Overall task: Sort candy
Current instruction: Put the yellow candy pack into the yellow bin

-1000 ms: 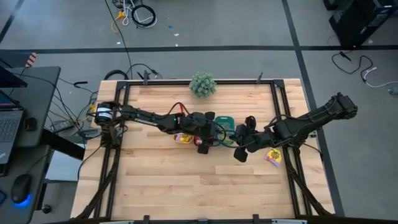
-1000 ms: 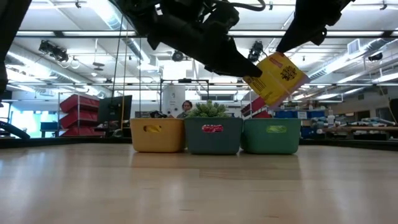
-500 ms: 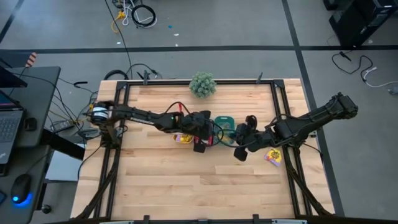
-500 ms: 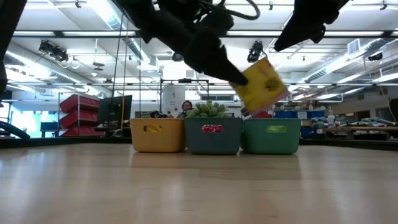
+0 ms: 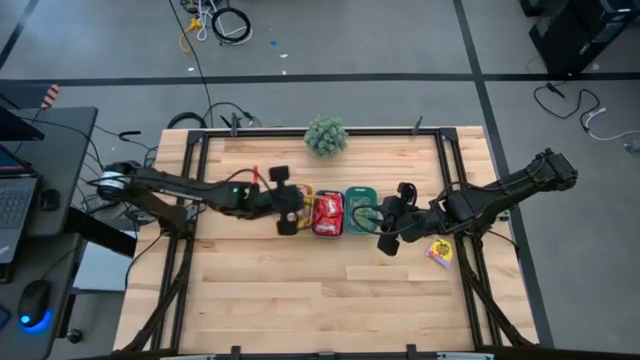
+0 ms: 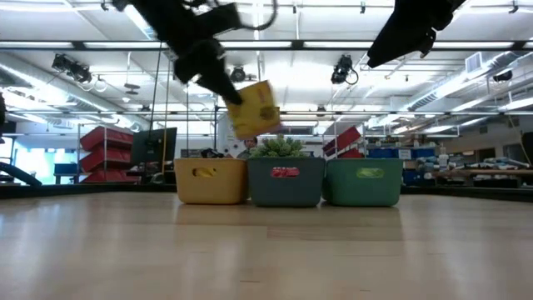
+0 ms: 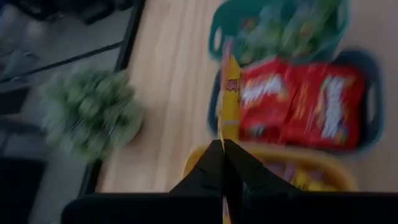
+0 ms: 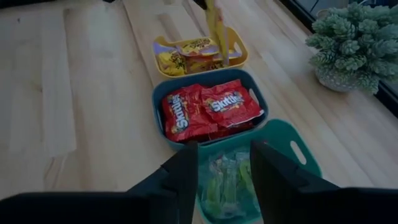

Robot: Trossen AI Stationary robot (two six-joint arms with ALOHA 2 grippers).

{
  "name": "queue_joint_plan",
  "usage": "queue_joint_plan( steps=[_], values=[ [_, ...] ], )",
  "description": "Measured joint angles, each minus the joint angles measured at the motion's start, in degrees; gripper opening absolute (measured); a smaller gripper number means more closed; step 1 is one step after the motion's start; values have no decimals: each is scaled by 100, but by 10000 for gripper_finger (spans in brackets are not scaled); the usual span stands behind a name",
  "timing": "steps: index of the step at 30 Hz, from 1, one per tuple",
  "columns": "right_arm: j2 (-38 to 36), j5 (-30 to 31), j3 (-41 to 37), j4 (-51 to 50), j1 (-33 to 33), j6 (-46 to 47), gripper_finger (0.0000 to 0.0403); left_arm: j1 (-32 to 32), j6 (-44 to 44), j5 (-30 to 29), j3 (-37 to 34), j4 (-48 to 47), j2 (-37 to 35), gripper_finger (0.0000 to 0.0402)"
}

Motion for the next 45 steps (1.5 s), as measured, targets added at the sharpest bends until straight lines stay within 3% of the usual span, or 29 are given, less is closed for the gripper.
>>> queue_joint_plan(
  steps=[3, 12, 17, 23, 36, 45],
  values=[
    [0, 30, 0, -4, -22, -3, 136, -165, -339, -542, -396, -128, -253, 0],
    [2, 33, 0, 33, -70, -41, 134, -587, -1382, -889, -1101, -117, -194, 0],
    [2, 30, 0, 40, -74, -41, 137, -706, -1687, -536, -1199, -96, -102, 8],
    [4, 30, 0, 33, -74, -44, 139, -735, -1692, 146, -1199, -147, 34, 47],
    [7, 27, 0, -118, -74, -41, 139, -659, -1541, 116, -1199, 302, 196, 158],
    [7, 8, -84, -168, -157, -42, 139, -409, -1385, 90, -1199, 444, 211, 177]
  ],
)
